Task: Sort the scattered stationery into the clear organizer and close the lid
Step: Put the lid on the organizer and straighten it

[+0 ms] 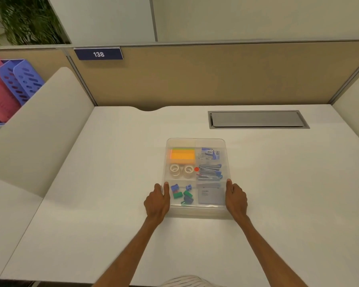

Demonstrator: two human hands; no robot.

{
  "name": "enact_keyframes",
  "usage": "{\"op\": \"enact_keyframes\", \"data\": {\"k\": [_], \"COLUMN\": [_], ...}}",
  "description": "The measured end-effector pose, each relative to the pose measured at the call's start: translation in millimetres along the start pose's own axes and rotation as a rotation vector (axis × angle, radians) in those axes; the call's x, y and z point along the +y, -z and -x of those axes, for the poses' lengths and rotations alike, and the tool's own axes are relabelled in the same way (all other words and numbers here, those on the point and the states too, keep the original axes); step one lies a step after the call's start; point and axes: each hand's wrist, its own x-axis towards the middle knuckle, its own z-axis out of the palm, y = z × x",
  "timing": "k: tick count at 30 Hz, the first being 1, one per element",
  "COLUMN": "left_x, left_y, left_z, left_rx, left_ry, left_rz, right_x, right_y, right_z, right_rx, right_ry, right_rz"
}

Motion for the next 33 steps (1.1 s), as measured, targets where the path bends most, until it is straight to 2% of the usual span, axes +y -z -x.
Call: {"op": "enact_keyframes", "data": {"k": [8, 14, 21, 33], "left_x": [28, 41, 47, 45], "left_y": [8, 11, 12, 9], "left_z": [-53, -73, -85, -92], "left_rx": [-0.009, -0.028, -0.14, -0.171], "left_ry": [-0.047, -0.031, -0.009, -0.046], "left_rz": [0.012, 0.12, 0.155, 0.116], "right_x": [0, -9, -41, -38], "right_y": [-2, 5, 3, 3], "right_z": [-2, -26, -66, -75], "right_rx": [0.01, -0.039, -0.09, -0.129], "right_ry": [0.004, 0.033, 0.048, 0.055], "right_rz": [-0.004, 0.143, -0.006, -0.151]}}
